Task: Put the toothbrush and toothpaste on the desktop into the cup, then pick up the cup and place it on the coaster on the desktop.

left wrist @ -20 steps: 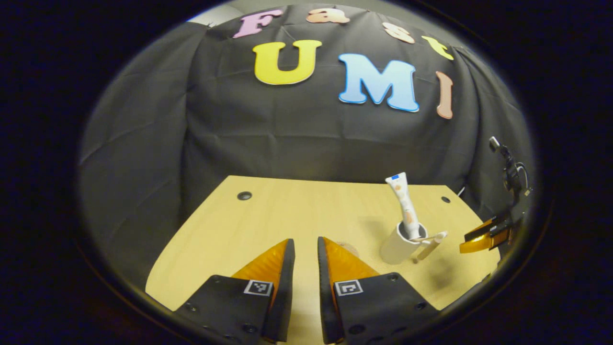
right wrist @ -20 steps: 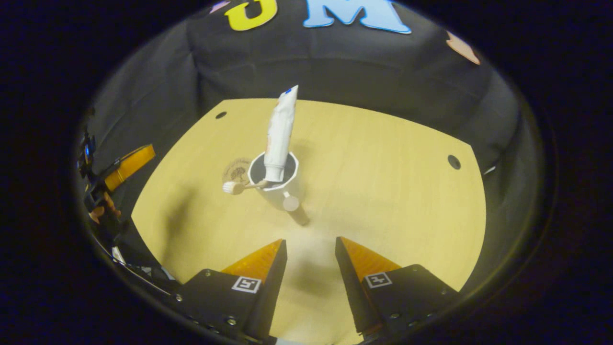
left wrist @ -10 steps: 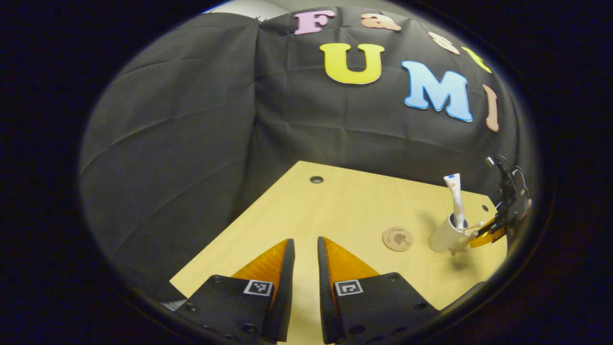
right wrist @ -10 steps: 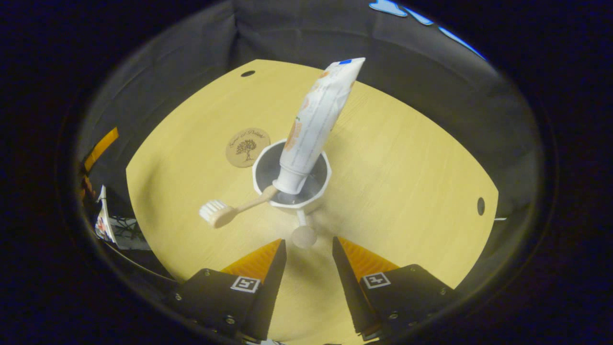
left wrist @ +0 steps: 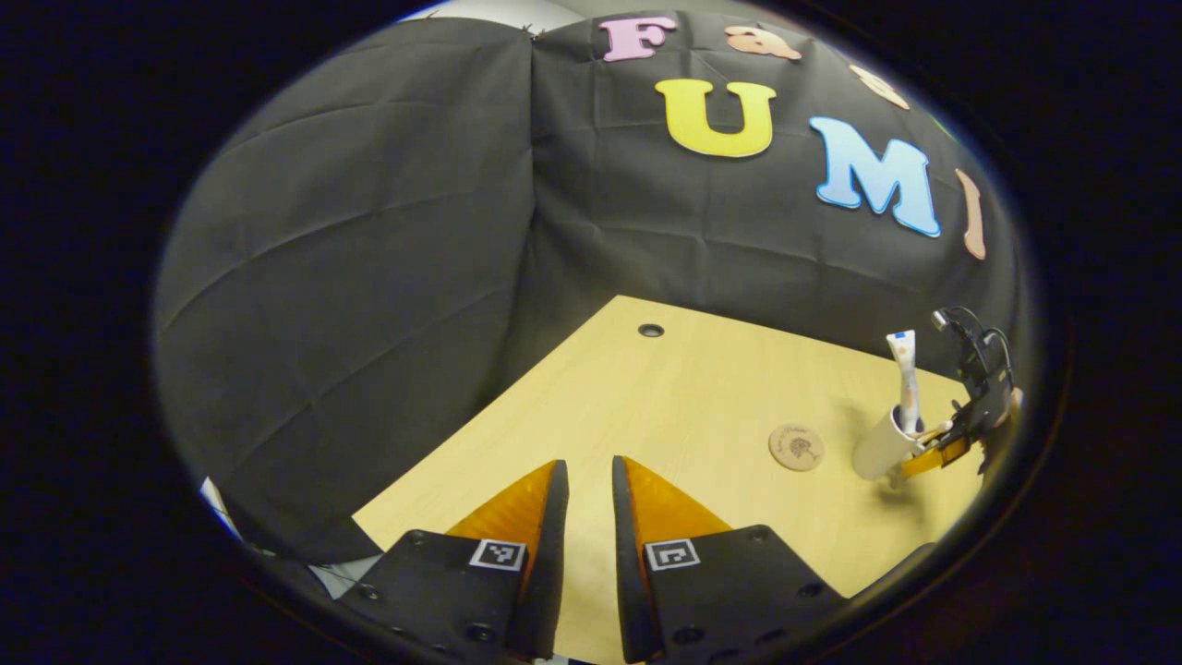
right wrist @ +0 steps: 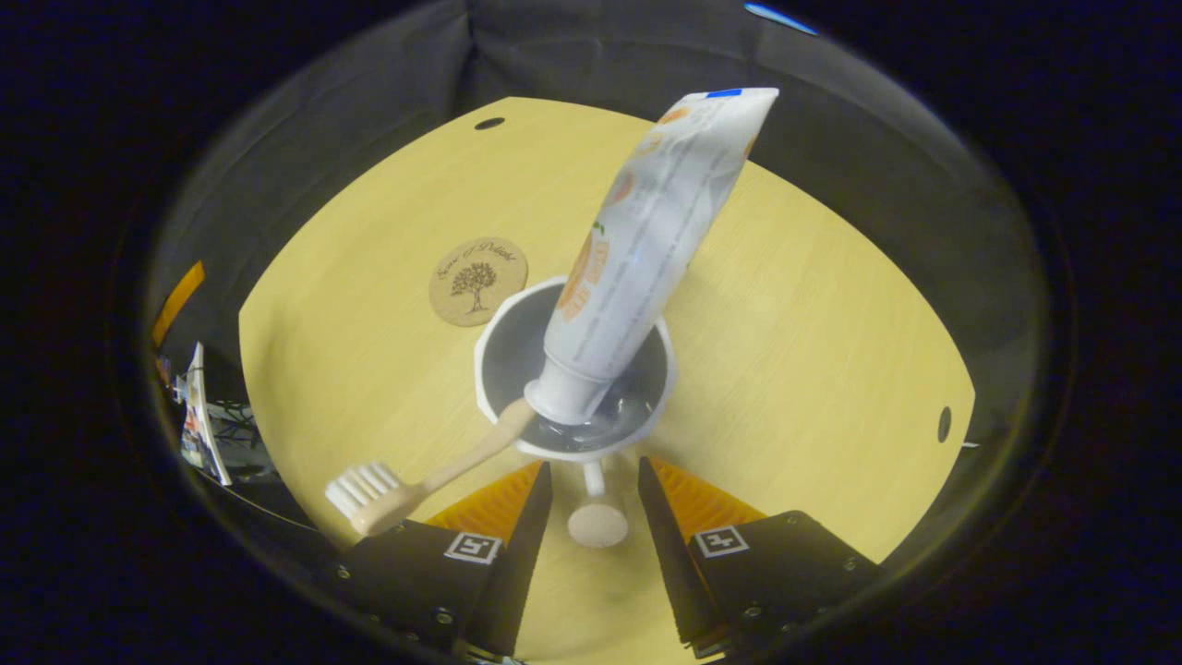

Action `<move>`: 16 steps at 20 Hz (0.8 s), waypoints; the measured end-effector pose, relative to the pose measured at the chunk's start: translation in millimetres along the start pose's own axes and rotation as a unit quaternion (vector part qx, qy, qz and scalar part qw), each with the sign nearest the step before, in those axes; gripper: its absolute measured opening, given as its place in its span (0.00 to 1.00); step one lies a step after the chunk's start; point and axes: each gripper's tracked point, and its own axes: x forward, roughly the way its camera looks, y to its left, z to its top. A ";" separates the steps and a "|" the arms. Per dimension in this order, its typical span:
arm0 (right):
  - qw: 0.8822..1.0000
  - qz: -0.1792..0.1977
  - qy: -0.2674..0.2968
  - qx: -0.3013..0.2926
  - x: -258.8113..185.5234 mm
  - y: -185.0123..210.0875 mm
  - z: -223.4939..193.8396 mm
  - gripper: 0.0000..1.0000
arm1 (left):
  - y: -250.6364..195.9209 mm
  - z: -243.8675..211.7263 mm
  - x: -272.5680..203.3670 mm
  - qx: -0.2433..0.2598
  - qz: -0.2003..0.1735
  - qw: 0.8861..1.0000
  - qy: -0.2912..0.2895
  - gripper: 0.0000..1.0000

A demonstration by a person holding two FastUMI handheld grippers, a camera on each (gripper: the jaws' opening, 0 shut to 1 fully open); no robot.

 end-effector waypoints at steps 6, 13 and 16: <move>1.000 0.002 0.003 0.004 12.8 1.2 0.7 0.46 | 2.2 -1.1 -0.5 -0.003 0.011 1.000 -0.001 0.33; 0.999 -0.008 -0.030 -0.021 11.5 2.3 3.4 0.29 | 2.6 -6.2 1.1 -0.008 0.017 1.000 0.005 0.34; 0.999 -0.007 -0.044 -0.024 7.7 6.8 2.6 0.26 | 2.4 -8.3 1.5 -0.007 0.018 1.000 0.007 0.33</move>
